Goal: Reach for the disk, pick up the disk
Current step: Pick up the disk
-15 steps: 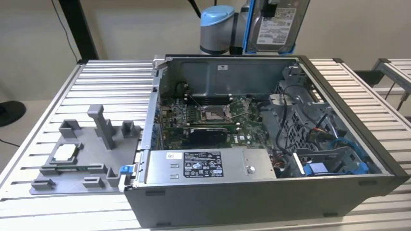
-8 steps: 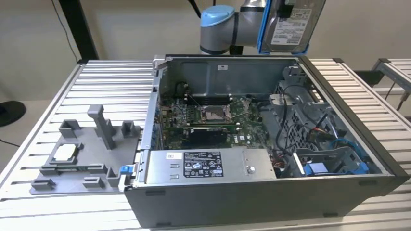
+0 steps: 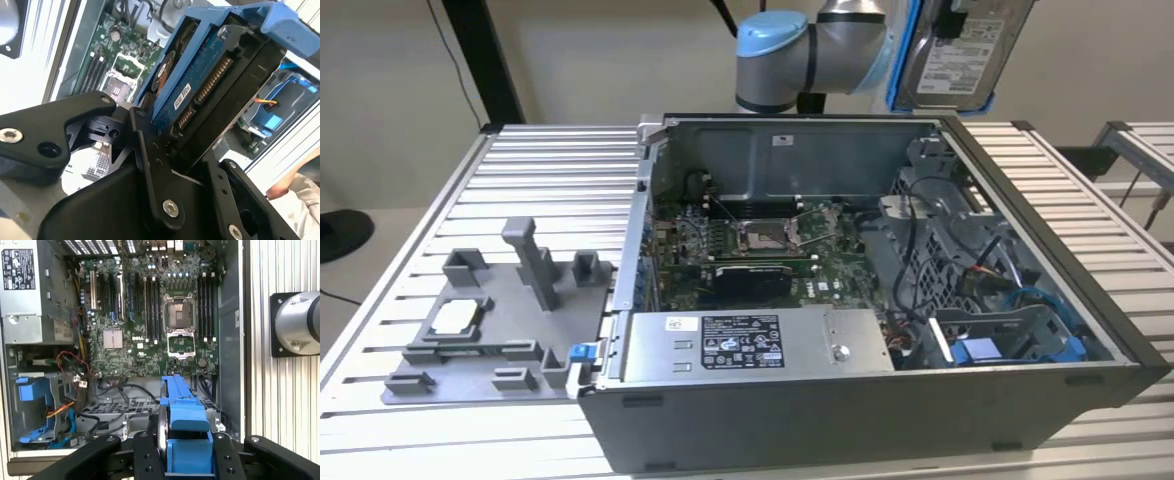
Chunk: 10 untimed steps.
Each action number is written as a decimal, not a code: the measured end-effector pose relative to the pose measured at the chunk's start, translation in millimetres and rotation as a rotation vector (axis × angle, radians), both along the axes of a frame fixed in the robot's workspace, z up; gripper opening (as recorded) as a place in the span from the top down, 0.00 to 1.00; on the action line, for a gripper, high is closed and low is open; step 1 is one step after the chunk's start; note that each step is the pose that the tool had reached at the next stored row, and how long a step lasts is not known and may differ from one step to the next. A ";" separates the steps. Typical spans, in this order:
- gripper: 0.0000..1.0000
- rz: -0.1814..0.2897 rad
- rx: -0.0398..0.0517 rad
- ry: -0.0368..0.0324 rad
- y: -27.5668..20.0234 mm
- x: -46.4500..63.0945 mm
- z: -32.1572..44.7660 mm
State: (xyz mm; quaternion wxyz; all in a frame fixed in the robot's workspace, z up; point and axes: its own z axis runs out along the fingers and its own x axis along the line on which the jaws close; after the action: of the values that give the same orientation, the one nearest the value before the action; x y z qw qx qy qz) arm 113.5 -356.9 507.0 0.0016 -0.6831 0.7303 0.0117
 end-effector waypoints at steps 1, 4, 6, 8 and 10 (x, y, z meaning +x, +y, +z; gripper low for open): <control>1.00 0.000 -0.0001 0.0000 0.0 4.6 0.0; 1.00 0.000 0.0000 0.0000 0.0 12.8 0.0; 1.00 0.000 0.0001 0.0000 0.1 15.2 -0.1; 1.00 0.000 -0.0001 0.0000 0.1 15.3 0.0; 1.00 0.000 -0.0001 0.0000 0.0 15.3 0.0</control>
State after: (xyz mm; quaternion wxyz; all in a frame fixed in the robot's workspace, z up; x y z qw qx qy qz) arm 128.8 -356.9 507.0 0.0016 -0.6831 0.7303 0.0116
